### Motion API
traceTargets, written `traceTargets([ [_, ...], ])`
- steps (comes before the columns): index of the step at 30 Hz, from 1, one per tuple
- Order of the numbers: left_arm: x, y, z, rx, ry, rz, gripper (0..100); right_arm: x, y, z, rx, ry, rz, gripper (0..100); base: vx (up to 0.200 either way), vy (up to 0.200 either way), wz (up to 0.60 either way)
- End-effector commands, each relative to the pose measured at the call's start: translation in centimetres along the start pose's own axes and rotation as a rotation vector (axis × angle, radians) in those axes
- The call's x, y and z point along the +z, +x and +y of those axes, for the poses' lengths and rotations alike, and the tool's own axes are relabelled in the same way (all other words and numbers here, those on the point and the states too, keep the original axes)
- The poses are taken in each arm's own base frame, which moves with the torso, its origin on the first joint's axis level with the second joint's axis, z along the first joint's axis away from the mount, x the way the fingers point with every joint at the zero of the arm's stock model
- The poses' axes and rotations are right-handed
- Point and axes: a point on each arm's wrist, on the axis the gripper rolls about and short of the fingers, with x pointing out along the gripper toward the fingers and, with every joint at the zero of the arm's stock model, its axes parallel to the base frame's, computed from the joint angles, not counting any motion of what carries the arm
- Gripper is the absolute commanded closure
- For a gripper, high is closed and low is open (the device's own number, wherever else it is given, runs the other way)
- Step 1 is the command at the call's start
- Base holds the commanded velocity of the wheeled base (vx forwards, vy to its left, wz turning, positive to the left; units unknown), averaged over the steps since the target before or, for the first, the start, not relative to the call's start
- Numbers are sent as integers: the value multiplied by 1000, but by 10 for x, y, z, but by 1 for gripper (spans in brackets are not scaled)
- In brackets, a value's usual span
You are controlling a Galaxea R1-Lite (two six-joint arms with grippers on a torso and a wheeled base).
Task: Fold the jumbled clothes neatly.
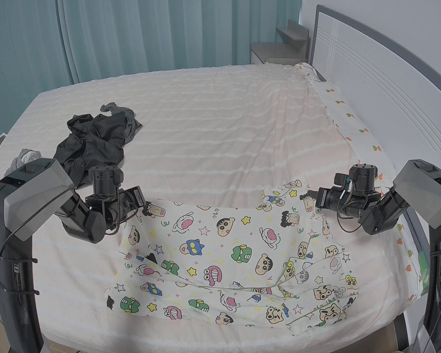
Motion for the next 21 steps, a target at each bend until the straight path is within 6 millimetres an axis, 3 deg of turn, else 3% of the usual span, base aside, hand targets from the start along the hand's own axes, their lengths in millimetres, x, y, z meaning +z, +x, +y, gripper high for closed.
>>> traceTargets([
  [1, 3, -2, -1, 8, -4, -15, 100, 4, -2, 1, 3, -7, -25, 100, 0, 0, 0],
  [11, 5, -1, 0, 21, -11, -35, 100, 8, -7, 5, 5, -10, -35, 100, 0, 0, 0],
  [17, 0, -14, 2, -13, 1, 15, 100, 16, -26, 11, 18, 24, -34, 100, 0, 0, 0],
  [21, 9, -19, 0, -23, -4, -7, 100, 13, -34, 10, 12, 25, -18, 100, 0, 0, 0],
])
